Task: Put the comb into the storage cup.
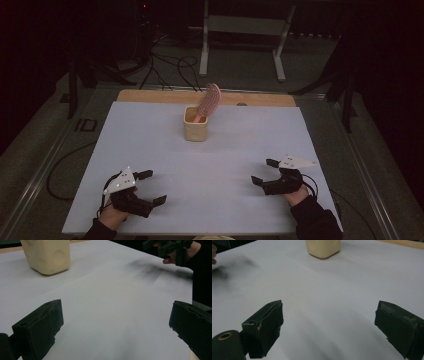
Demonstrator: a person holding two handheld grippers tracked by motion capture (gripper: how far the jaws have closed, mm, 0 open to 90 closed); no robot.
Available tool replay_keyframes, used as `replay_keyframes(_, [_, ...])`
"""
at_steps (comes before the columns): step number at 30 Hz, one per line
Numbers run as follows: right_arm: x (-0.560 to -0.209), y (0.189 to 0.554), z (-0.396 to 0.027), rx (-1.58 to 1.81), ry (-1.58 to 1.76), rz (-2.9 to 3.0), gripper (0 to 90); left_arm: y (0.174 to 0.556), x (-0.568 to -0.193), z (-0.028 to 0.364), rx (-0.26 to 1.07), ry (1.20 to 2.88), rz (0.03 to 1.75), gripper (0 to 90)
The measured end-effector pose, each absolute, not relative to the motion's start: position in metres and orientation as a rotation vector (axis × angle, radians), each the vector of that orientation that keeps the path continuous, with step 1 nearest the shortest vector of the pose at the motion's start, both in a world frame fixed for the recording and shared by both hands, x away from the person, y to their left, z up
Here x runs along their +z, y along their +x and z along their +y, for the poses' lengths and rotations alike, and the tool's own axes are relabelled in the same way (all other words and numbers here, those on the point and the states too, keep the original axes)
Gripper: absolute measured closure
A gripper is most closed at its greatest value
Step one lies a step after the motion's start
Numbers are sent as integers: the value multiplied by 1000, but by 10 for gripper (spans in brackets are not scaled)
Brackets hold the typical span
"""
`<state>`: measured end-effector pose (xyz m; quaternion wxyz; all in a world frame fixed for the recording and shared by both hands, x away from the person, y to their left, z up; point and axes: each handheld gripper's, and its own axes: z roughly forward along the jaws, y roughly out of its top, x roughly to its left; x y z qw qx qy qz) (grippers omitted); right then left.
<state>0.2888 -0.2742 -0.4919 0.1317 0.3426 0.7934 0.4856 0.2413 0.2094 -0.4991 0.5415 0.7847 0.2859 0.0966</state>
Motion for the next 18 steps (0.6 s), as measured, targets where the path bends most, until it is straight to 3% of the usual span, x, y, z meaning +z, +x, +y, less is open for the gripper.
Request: replay_keyframes(18, [-497, 267, -302, 1409, 1078, 2219, 84, 241, -499, 209, 227, 1864, 678, 3])
